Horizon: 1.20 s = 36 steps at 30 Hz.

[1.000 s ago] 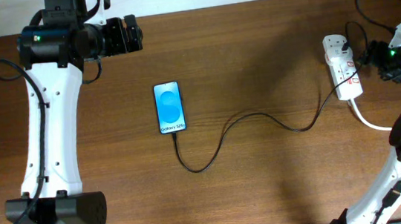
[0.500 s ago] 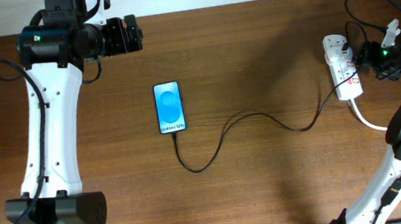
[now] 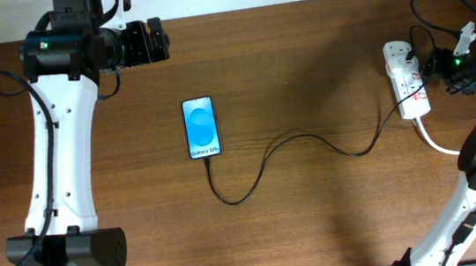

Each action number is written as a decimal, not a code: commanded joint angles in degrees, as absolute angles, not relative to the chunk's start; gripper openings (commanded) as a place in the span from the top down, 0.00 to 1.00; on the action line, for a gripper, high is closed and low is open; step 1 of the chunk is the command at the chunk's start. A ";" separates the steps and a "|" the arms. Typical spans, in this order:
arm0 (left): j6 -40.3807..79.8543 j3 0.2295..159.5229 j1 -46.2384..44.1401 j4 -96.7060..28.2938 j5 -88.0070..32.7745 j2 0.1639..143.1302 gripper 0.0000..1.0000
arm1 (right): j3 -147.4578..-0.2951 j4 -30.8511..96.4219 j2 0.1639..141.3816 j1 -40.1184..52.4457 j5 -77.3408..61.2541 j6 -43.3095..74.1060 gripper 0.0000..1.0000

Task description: Plug charger to phone and switch on socket

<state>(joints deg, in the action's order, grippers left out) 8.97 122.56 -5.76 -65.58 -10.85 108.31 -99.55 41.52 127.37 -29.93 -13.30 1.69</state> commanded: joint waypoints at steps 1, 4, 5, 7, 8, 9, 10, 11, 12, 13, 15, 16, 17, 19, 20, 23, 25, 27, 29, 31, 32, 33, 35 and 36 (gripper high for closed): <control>8.03 122.74 -5.56 -65.65 -10.46 108.40 0.01 | -98.83 40.73 128.01 -29.63 -12.82 3.92 0.20; 8.03 122.74 -5.56 -65.65 -10.46 108.40 0.01 | -97.91 39.99 128.03 -29.47 -12.86 4.12 0.19; 8.03 122.74 -5.56 -65.65 -10.46 108.40 0.01 | -97.69 39.97 128.01 -29.30 -12.82 4.08 0.19; 8.03 122.74 -5.56 -65.65 -10.46 108.40 0.01 | -97.62 40.05 128.03 -28.91 -12.82 3.44 0.19; 8.03 122.74 -5.56 -65.65 -10.46 108.40 0.01 | -97.60 40.05 128.03 -28.67 -12.80 3.20 0.20; 8.03 122.74 -5.56 -65.65 -10.46 108.40 0.01 | -97.60 40.05 128.03 -28.45 -12.69 3.18 0.19; 8.03 122.74 -5.56 -65.65 -10.46 108.40 0.01 | -97.58 40.12 128.03 -28.14 -12.29 3.20 0.19; 8.03 122.74 -5.56 -65.65 -10.46 108.40 0.01 | -97.45 40.27 128.03 -27.79 -11.20 3.20 0.19; 8.03 122.74 -5.56 -65.65 -10.46 108.40 0.01 | -97.30 40.25 128.03 -27.68 -10.50 3.20 0.19; 8.03 122.74 -5.56 -65.65 -10.46 108.40 0.01 | -97.19 40.27 128.03 -27.42 -9.72 3.22 0.19; 8.03 122.74 -5.56 -65.65 -10.46 108.40 0.01 | -96.79 40.10 128.03 -27.24 -9.15 3.22 0.20; 8.03 122.74 -5.56 -65.65 -10.46 108.40 0.01 | -96.53 39.77 128.03 -27.27 -9.15 3.25 0.19; 8.03 122.74 -5.56 -65.65 -10.46 108.40 0.00 | -96.38 39.55 128.03 -27.27 -9.17 3.27 0.19; 8.03 122.74 -5.56 -65.65 -10.46 108.40 0.01 | -96.38 39.53 128.03 -27.27 -9.17 3.29 0.19; 8.03 122.74 -5.56 -65.65 -10.46 108.40 0.01 | -96.38 39.53 128.03 -27.27 -9.17 3.46 0.19; 8.03 122.74 -5.56 -65.65 -10.46 108.40 0.01 | -96.38 39.57 128.03 -27.27 -9.21 3.44 0.19; 8.03 122.74 -5.56 -65.65 -10.46 108.40 0.01 | -96.38 39.66 128.03 -27.27 -9.89 3.44 0.19; 8.03 122.74 -5.56 -65.65 -10.46 108.40 0.01 | -96.38 39.94 128.03 -27.16 -10.07 3.42 0.19; 8.03 122.74 -5.56 -65.65 -10.46 108.40 0.01 | -96.36 40.14 128.03 -26.89 -10.07 3.38 0.19; 8.03 122.74 -5.56 -65.65 -10.46 108.40 0.01 | -96.25 40.25 128.03 -26.44 -10.04 3.20 0.19; 8.03 122.74 -5.56 -65.65 -10.46 108.40 0.01 | -96.07 40.23 128.03 -26.22 -10.02 3.20 0.20; 8.03 122.74 -5.56 -65.65 -10.46 108.40 0.01 | -95.88 40.21 128.03 -25.98 -10.02 3.20 0.19; 8.03 122.74 -5.56 -65.65 -10.46 108.40 0.01 | -95.11 39.99 128.03 -25.50 -10.02 3.20 0.20; 8.03 122.74 -5.56 -65.65 -10.46 108.40 0.01 | -94.54 39.79 128.05 -25.23 -10.02 3.20 0.20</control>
